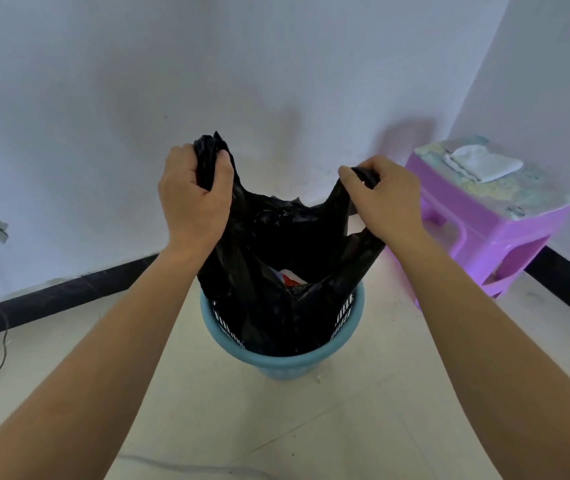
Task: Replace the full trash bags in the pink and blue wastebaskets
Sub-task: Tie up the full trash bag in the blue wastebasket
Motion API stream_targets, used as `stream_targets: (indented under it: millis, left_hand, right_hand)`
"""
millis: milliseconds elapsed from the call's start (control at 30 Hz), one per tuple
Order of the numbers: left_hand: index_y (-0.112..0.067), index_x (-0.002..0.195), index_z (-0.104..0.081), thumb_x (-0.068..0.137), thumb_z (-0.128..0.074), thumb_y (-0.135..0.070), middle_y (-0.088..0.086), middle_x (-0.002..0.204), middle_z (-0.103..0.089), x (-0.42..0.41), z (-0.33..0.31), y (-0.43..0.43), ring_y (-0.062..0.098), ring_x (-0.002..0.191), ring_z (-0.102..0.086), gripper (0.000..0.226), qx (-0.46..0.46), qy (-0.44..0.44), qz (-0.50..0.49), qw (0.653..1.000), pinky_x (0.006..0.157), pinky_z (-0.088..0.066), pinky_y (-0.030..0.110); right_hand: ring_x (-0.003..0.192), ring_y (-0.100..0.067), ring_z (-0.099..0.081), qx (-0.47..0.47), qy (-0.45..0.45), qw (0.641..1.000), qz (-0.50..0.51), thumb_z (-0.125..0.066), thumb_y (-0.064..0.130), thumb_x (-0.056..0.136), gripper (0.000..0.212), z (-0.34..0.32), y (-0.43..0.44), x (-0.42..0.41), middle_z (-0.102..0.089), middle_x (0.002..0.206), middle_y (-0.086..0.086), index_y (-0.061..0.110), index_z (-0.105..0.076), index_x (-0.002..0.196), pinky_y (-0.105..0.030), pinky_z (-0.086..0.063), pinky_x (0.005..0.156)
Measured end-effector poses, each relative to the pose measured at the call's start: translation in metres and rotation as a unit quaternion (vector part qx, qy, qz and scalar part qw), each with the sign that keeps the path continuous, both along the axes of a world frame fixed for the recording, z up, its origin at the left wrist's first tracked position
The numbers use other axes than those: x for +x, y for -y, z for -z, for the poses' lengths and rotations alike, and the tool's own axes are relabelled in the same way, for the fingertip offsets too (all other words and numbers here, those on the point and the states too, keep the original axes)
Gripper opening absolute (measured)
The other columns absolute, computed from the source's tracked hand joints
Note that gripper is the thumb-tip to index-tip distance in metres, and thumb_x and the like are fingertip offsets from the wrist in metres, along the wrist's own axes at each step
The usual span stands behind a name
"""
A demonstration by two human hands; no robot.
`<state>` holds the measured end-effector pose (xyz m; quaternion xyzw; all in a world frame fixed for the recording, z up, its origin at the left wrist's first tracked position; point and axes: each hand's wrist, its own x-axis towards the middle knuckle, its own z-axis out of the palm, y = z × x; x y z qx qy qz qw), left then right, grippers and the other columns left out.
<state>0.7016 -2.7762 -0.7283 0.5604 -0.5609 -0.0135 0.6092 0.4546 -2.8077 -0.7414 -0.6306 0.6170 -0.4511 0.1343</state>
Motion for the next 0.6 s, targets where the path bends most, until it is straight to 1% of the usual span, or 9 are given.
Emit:
stream_targets:
  millis: [100, 200, 233, 267, 300, 333, 400, 533, 600]
  left_hand:
    - [-0.02, 0.088, -0.06, 0.085, -0.067, -0.05, 0.001, 0.087, -0.062, 0.003, 0.021, -0.003, 0.013, 0.073, -0.057, 0.031, 0.078, -0.042, 0.041, 0.995, 0.07, -0.049, 0.029]
    - [-0.02, 0.096, -0.062, 0.075, -0.061, -0.075, -0.006, 0.097, -0.054, 0.006, 0.052, -0.015, 0.016, 0.088, -0.055, 0.058, 0.122, -0.042, 0.049, 0.99, 0.084, -0.048, 0.034]
    - [-0.021, 0.103, -0.061, 0.072, -0.056, -0.081, -0.007, 0.102, -0.049, 0.007, 0.063, -0.02, 0.013, 0.098, -0.052, 0.068, 0.135, -0.024, 0.055, 0.989, 0.091, -0.046, 0.031]
    - [-0.021, 0.115, -0.059, 0.069, -0.053, -0.085, -0.004, 0.111, -0.047, 0.008, 0.073, -0.024, 0.013, 0.109, -0.047, 0.078, 0.154, 0.004, 0.063, 0.986, 0.1, -0.04, 0.031]
    - [-0.021, 0.128, -0.052, 0.066, -0.051, -0.087, 0.0, 0.122, -0.045, 0.01, 0.082, -0.028, 0.014, 0.12, -0.041, 0.09, 0.174, 0.036, 0.068, 0.982, 0.106, -0.033, 0.032]
    - [-0.022, 0.138, -0.043, 0.063, -0.051, -0.09, 0.003, 0.134, -0.039, 0.012, 0.09, -0.032, 0.017, 0.13, -0.034, 0.102, 0.193, 0.064, 0.073, 0.976, 0.111, -0.026, 0.034]
    - [-0.023, 0.152, -0.021, 0.058, -0.054, -0.092, 0.003, 0.151, -0.023, 0.013, 0.101, -0.037, 0.018, 0.143, -0.018, 0.121, 0.223, 0.104, 0.087, 0.965, 0.118, -0.016, 0.042]
    - [-0.027, 0.155, 0.008, 0.058, -0.061, -0.088, -0.002, 0.164, 0.003, 0.004, 0.108, -0.038, 0.014, 0.15, 0.005, 0.134, 0.255, 0.172, 0.109, 0.945, 0.121, -0.004, 0.05]
    - [-0.027, 0.154, 0.01, 0.063, -0.064, -0.082, -0.004, 0.164, 0.004, -0.003, 0.104, -0.033, 0.015, 0.151, 0.004, 0.13, 0.267, 0.135, 0.113, 0.948, 0.121, -0.005, 0.052]
  right_hand:
    - [0.081, -0.009, -0.069, 0.139, 0.093, 0.983, -0.077, -0.06, 0.08, 0.075, 0.059, 0.035, -0.008, -0.007, -0.071, 0.087, 0.01, 0.029, -0.062, 0.104, -0.029, -0.049, 0.076]
    - [0.105, -0.011, -0.066, 0.158, 0.194, 0.961, -0.12, -0.051, 0.091, 0.072, 0.063, 0.072, -0.021, -0.019, -0.069, 0.104, 0.016, 0.042, -0.061, 0.109, -0.034, -0.05, 0.098]
    - [0.111, -0.008, -0.061, 0.148, 0.204, 0.959, -0.13, -0.049, 0.091, 0.072, 0.061, 0.084, -0.027, -0.023, -0.065, 0.108, 0.02, 0.046, -0.058, 0.111, -0.029, -0.046, 0.102]
    - [0.118, -0.005, -0.055, 0.136, 0.18, 0.965, -0.131, -0.047, 0.092, 0.072, 0.064, 0.097, -0.034, -0.026, -0.06, 0.117, 0.023, 0.047, -0.054, 0.117, -0.023, -0.042, 0.104]
    - [0.128, -0.008, -0.047, 0.131, 0.126, 0.976, -0.119, -0.046, 0.092, 0.073, 0.075, 0.11, -0.041, -0.027, -0.053, 0.131, 0.018, 0.042, -0.047, 0.129, -0.026, -0.038, 0.109]
    - [0.138, -0.014, -0.037, 0.13, 0.072, 0.983, -0.104, -0.046, 0.092, 0.072, 0.088, 0.123, -0.049, -0.027, -0.044, 0.143, 0.008, 0.035, -0.041, 0.139, -0.035, -0.033, 0.116]
    - [0.145, -0.025, -0.024, 0.118, 0.003, 0.989, -0.085, -0.047, 0.092, 0.072, 0.092, 0.14, -0.062, -0.026, -0.033, 0.151, 0.0, 0.031, -0.041, 0.14, -0.052, -0.024, 0.12]
    - [0.151, -0.031, -0.01, 0.178, -0.124, 0.974, -0.069, -0.043, 0.09, 0.076, 0.103, 0.156, -0.059, -0.02, -0.016, 0.164, -0.01, 0.027, -0.025, 0.156, -0.05, -0.013, 0.123]
    - [0.15, -0.035, -0.009, 0.22, -0.122, 0.968, -0.02, -0.036, 0.078, 0.089, 0.086, 0.157, -0.051, -0.016, -0.017, 0.163, -0.016, 0.026, -0.026, 0.157, -0.049, -0.01, 0.123]
